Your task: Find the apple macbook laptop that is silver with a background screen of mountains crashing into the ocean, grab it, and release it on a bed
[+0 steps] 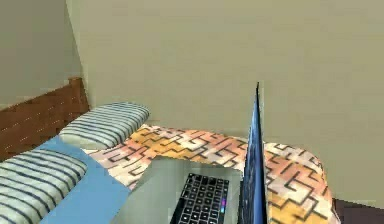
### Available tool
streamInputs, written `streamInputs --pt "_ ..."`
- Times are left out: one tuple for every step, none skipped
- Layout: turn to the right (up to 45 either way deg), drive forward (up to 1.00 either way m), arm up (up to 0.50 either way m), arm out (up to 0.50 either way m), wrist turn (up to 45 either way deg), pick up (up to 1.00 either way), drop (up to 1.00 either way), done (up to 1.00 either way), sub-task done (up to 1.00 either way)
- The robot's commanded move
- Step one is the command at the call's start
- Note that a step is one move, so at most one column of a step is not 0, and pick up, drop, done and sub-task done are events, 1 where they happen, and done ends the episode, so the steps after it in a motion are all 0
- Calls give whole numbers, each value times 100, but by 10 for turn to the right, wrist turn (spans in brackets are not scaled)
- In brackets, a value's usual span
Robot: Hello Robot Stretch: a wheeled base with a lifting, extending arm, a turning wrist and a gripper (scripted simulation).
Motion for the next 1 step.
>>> streamInputs --pt "-450 0 0 0 0 0 0 0 0"
